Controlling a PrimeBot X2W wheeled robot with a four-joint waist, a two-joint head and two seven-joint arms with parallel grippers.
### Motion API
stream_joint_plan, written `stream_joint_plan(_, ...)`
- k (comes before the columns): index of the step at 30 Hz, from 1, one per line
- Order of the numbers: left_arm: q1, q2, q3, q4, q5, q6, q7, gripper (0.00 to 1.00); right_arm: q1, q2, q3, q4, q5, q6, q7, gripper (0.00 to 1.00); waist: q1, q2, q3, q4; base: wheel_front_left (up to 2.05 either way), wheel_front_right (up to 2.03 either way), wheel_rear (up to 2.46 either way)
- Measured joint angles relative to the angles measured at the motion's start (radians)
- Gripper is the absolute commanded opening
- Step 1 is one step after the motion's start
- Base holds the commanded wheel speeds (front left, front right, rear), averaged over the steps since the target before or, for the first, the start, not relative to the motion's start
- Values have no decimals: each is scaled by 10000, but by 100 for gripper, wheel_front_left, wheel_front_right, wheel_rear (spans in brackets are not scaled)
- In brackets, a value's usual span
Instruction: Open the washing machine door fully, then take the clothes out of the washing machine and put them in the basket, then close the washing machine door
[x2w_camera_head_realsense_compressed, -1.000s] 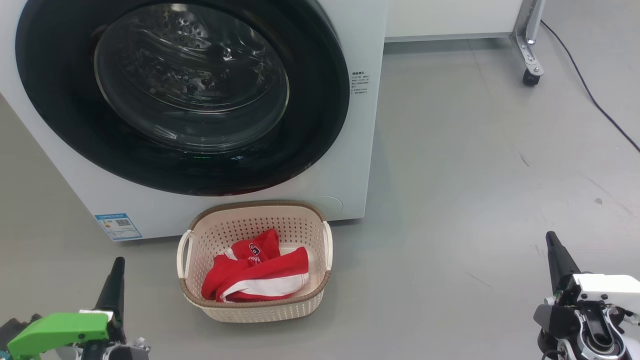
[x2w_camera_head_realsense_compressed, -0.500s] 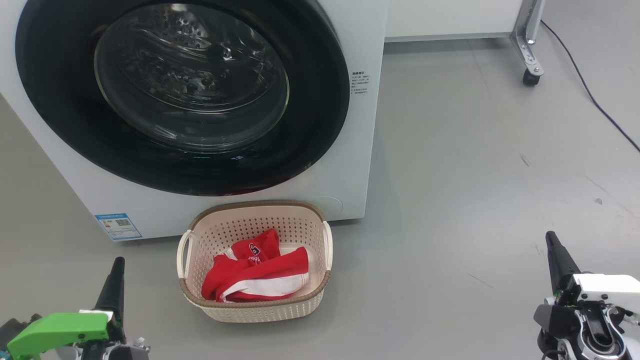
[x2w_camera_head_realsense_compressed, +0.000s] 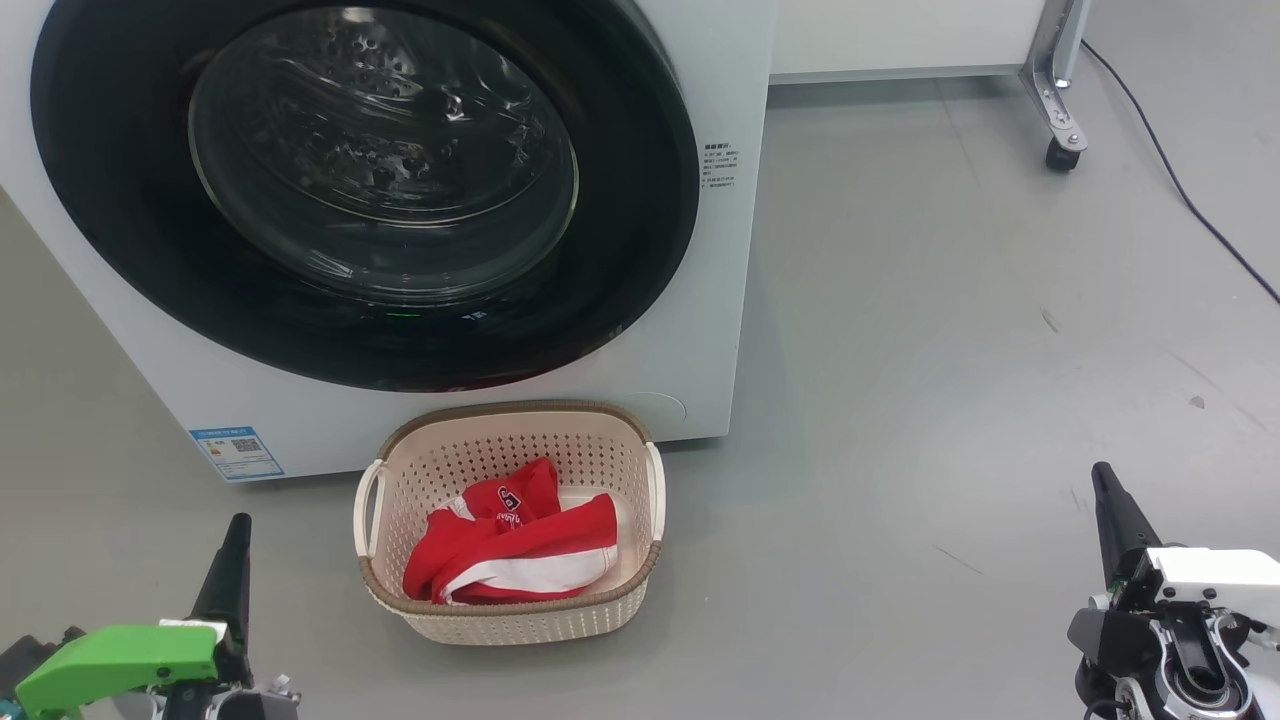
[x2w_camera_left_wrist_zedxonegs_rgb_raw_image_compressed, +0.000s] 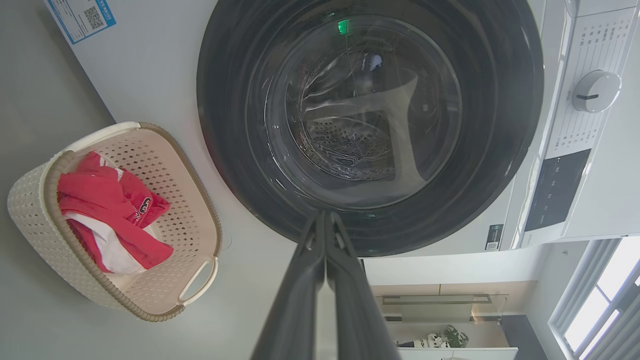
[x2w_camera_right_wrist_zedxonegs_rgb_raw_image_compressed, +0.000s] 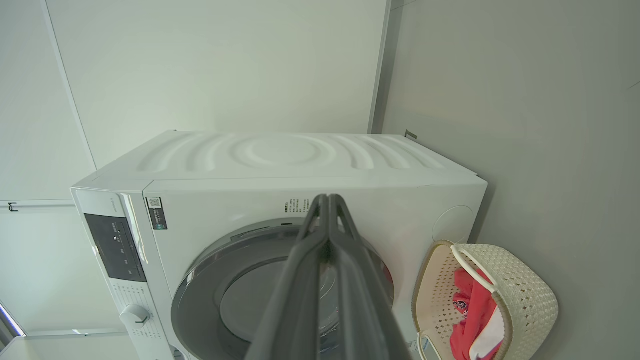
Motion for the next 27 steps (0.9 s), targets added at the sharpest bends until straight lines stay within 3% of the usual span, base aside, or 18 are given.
stream_joint_plan(27,0,-25,21,-10,2,0,0,0,0,31,-27,-15,-15,0,25,0,0,0,1,0,0,0,0)
